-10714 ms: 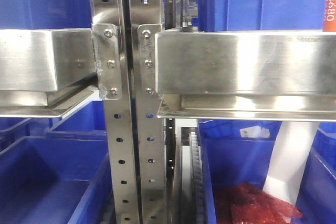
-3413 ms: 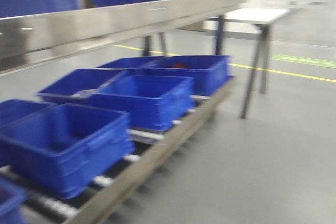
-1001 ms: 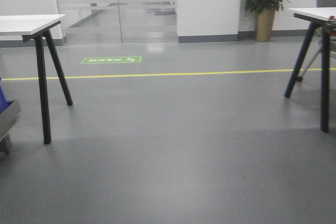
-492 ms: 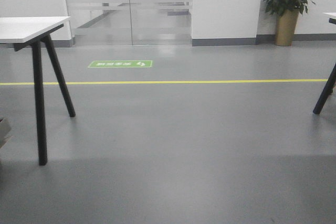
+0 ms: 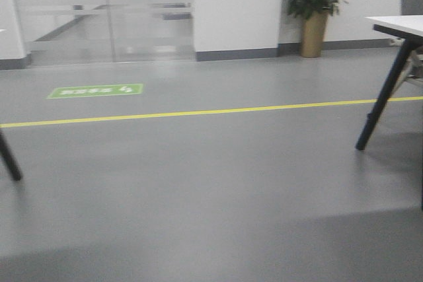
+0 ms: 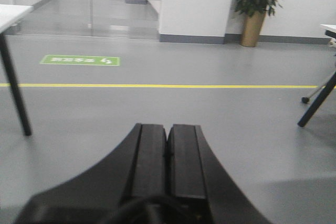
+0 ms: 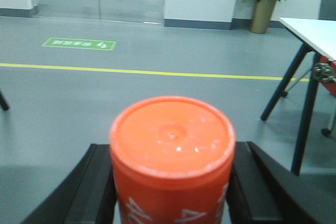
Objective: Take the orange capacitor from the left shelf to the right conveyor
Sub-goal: 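Drive the base across the floor holding the cylinder in the right gripper, then approach the conveyor and bring the cylinder over the steel tray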
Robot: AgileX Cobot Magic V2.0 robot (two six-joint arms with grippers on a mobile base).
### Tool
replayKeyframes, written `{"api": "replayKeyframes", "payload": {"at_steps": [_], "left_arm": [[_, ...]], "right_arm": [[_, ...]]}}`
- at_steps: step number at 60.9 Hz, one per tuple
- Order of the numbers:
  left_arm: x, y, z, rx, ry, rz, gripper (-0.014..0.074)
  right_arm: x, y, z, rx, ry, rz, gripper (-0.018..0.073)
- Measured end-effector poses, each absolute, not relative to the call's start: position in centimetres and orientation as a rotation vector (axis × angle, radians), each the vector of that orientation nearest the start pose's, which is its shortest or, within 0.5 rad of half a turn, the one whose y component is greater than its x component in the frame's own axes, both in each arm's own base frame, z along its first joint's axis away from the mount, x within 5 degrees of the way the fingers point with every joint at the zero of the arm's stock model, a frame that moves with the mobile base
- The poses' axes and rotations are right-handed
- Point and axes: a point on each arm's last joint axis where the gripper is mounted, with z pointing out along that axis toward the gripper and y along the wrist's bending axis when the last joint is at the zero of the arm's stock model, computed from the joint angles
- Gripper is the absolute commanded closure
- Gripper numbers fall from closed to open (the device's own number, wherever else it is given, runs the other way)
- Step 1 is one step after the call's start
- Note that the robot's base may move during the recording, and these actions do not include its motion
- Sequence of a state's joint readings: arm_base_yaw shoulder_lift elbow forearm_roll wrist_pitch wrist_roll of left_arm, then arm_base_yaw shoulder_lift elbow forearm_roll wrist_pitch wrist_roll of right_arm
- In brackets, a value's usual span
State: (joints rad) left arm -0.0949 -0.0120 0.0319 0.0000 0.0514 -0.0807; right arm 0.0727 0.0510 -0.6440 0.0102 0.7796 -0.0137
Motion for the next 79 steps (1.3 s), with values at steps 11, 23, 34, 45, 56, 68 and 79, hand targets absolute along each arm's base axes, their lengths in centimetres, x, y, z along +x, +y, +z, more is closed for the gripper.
{"api": "replayKeyframes", "payload": {"at_steps": [11,23,34,45,56,68,79], "left_arm": [[5.66,-0.54,19.84,0.011,1.556,-0.139,0.0701],[5.66,-0.54,19.84,0.011,1.556,-0.139,0.0701],[5.66,-0.54,19.84,0.011,1.556,-0.139,0.0701],[5.66,-0.54,19.84,0.011,1.556,-0.139,0.0701],[5.66,-0.54,19.84,0.011,1.556,-0.139,0.0701],[5.66,-0.54,19.84,0.011,1.556,-0.139,0.0701],[5.66,-0.54,19.84,0.011,1.556,-0.139,0.0701]], "right_arm": [[-0.84,0.00,34.16,-0.072,1.669,0.056,0.0463],[-0.84,0.00,34.15,-0.072,1.671,0.056,0.0463],[-0.84,0.00,34.15,-0.072,1.671,0.056,0.0463],[-0.84,0.00,34.15,-0.072,1.671,0.056,0.0463],[-0.84,0.00,34.15,-0.072,1.671,0.056,0.0463],[-0.84,0.00,34.15,-0.072,1.671,0.056,0.0463],[-0.84,0.00,34.15,-0.072,1.671,0.056,0.0463]]}}
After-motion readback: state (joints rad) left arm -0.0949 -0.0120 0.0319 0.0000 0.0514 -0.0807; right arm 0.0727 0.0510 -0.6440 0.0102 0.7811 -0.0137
